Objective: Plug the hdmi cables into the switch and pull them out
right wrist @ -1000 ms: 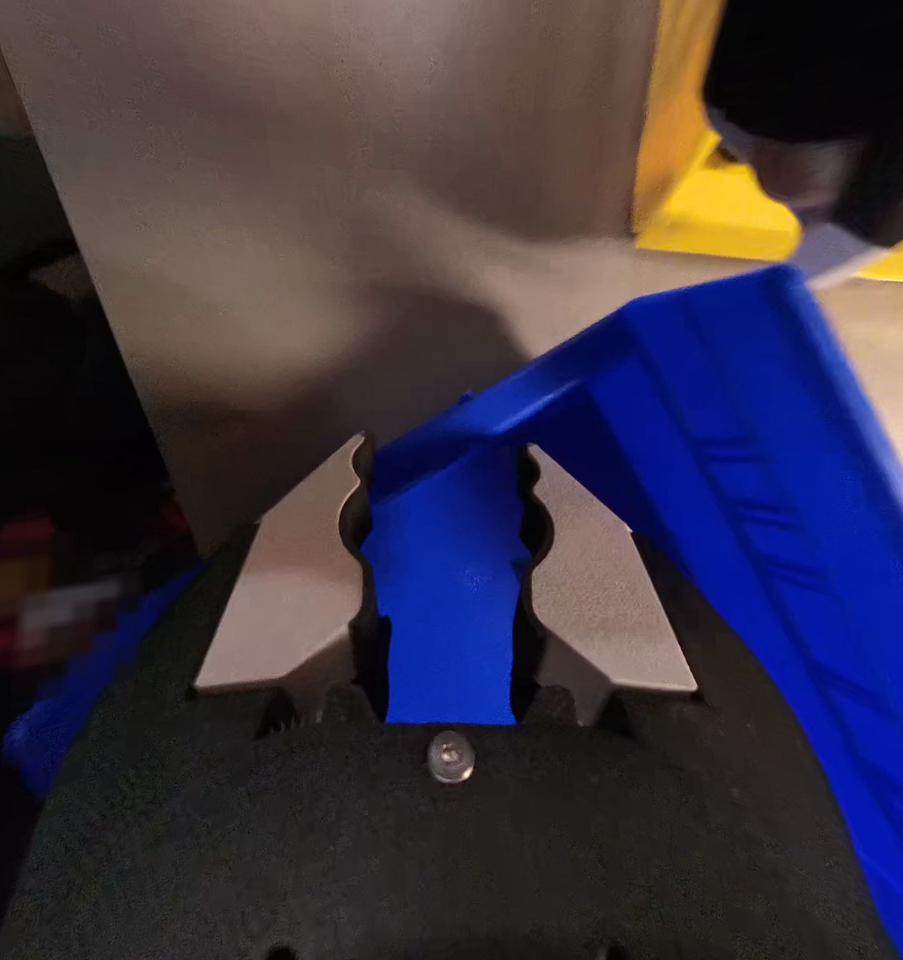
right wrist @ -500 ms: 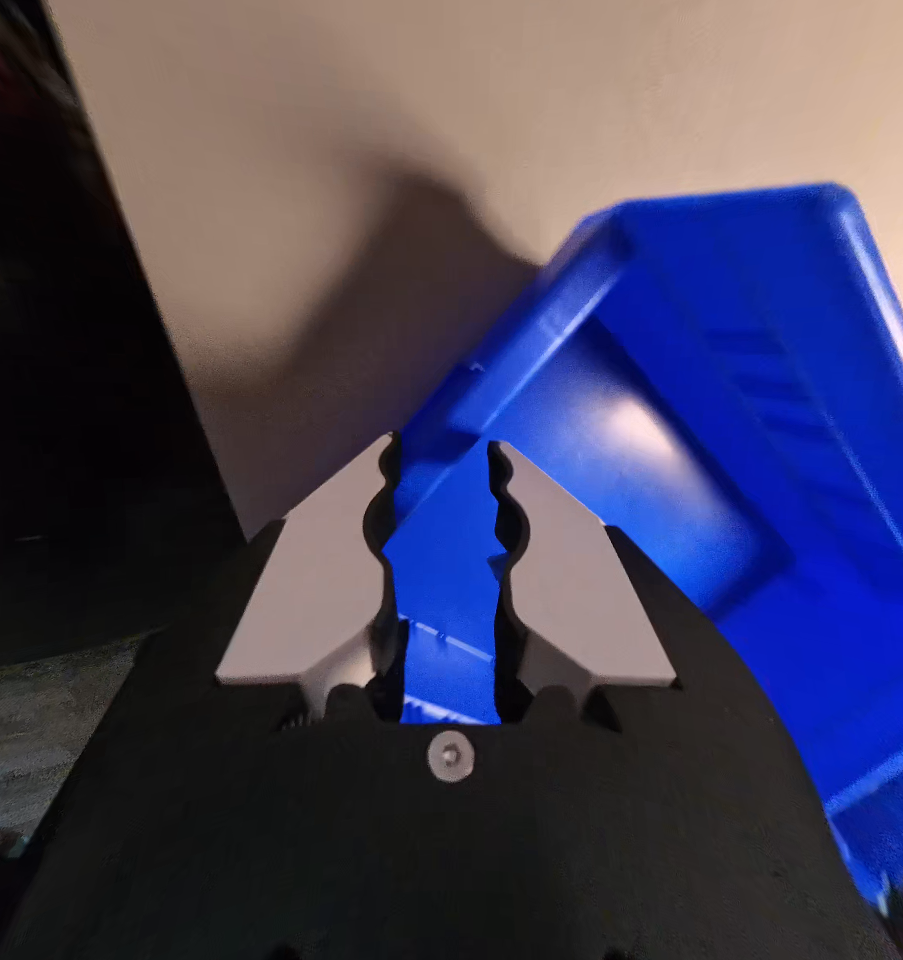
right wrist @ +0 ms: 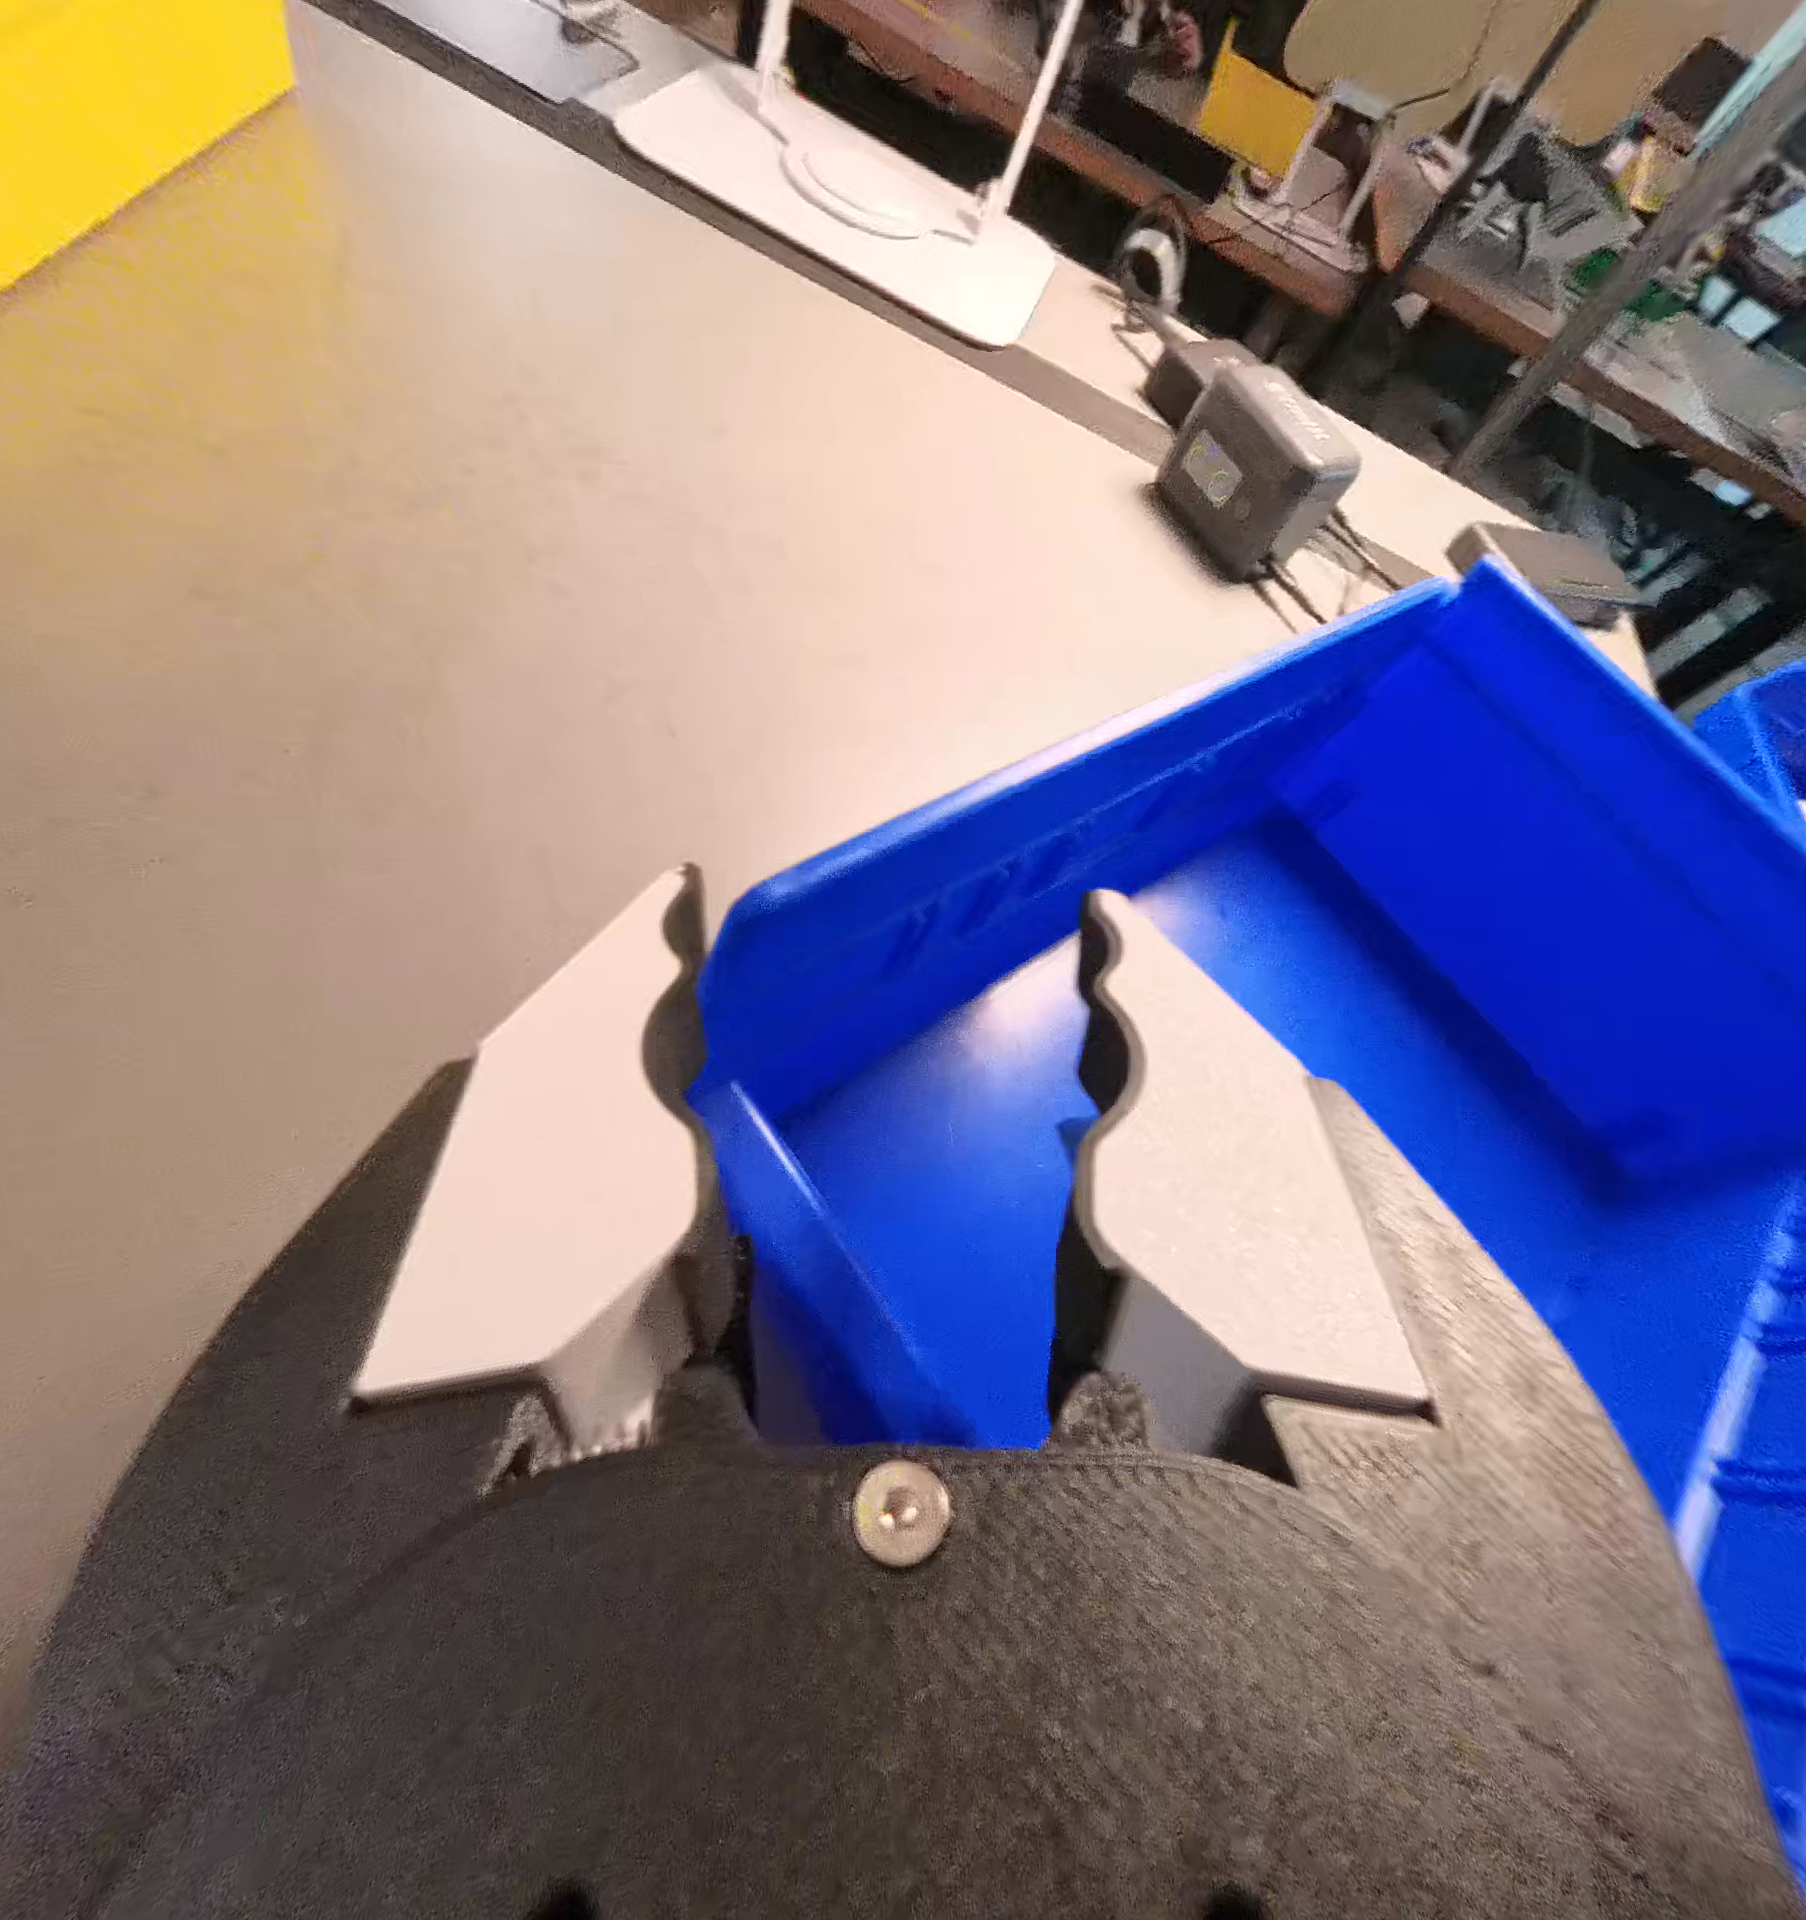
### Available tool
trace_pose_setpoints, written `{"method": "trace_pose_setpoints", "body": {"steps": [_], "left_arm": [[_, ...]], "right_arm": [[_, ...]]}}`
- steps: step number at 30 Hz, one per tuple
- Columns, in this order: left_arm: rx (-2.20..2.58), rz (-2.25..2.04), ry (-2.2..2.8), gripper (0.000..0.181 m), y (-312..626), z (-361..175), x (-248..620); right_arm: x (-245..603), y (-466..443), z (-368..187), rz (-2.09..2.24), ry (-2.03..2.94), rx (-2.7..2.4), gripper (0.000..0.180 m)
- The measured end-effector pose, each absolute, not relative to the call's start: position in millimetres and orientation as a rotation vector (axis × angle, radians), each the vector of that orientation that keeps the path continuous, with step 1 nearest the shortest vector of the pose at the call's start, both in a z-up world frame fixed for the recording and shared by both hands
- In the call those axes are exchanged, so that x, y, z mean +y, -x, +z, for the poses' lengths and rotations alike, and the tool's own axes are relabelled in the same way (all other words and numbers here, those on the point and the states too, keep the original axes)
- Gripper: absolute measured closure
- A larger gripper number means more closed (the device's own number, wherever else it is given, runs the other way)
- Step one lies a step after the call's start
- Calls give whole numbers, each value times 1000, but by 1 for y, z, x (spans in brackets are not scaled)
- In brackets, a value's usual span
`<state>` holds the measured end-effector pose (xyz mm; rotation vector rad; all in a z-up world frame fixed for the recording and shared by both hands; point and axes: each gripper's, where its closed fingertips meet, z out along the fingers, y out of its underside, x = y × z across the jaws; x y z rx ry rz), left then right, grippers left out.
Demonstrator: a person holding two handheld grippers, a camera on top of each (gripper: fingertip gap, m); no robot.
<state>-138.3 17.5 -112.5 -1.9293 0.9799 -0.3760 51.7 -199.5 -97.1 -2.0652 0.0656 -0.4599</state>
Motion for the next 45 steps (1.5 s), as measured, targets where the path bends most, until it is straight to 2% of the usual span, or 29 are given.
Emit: {"method": "trace_pose_setpoints", "body": {"steps": [2, 7, 13, 20, 32, 45], "left_arm": [[927, -327, 1880, 156, 147, -112, 18], [841, -232, 1792, 178, 198, -109, 1], [786, -280, 1736, 175, 260, -108, -51], [724, -200, 1745, 172, 316, -106, -70], [588, -73, 1804, 175, 370, -108, -4], [587, -129, 1862, 178, 408, -109, 61]], "right_arm": [[-201, -46, -97, -412, 2029, 24, 130], [-249, -62, -94, -513, 1937, -31, 149], [-326, -110, -91, -699, 1852, 136, 175], [-348, -136, -91, -707, 1819, 237, 174], [-349, -182, -92, -738, 1828, 299, 175], [-361, -222, -93, -644, 1870, 268, 177]]}}
